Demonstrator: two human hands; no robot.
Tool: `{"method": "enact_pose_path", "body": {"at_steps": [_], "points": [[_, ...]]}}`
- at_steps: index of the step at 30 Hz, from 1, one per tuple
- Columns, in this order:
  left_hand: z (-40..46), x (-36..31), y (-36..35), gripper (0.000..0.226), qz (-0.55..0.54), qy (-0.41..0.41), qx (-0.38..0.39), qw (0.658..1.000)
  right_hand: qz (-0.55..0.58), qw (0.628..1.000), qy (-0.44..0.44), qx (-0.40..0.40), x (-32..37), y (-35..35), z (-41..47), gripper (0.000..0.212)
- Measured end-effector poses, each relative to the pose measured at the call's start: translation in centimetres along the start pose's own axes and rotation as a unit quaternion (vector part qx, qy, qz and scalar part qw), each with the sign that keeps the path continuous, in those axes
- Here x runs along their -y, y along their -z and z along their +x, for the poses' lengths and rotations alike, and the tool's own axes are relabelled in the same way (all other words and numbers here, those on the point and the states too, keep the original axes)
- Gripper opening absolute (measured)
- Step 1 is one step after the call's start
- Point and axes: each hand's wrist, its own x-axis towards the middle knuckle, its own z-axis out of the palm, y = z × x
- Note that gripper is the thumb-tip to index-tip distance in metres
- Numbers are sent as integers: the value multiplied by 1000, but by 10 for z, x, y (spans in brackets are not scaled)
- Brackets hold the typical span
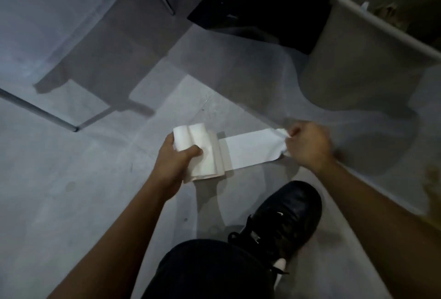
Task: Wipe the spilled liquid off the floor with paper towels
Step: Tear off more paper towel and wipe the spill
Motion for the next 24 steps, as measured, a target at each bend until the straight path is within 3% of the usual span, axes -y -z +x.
{"method": "enact_pose_path", "body": {"at_steps": [3, 6, 8, 10, 13, 15, 18, 21, 24], "points": [[8, 4, 22, 69, -20, 0, 32, 999, -10, 999, 18, -43, -39, 49, 17, 13], [19, 22, 48, 66, -1, 51, 30, 998, -9, 999, -11, -28, -76, 77, 25, 13], [21, 37, 56, 67, 15, 95, -1, 995, 32, 999, -23, -2, -91, 84, 25, 15], [17, 41, 53, 63, 80, 90, -78, 990, 57, 998, -7, 6, -98, 85, 23, 16], [6, 32, 34, 62, 282, -16, -232, 931, 48, 999, 19, 0, -99, 80, 21, 16], [-8, 16, 12, 69, 388, -85, -259, 880, 55, 998, 21, -9, -99, 78, 24, 16], [-27, 9, -45, 88, 450, -144, -148, 869, 70, 997, 14, -24, -100, 77, 28, 20], [-31, 19, -100, 109, 492, -90, 2, 866, 69, 997, 23, -36, -106, 81, 28, 20], [-20, 25, -116, 113, 533, -81, 16, 842, 69, 996, 26, -46, -113, 86, 29, 20]]}}
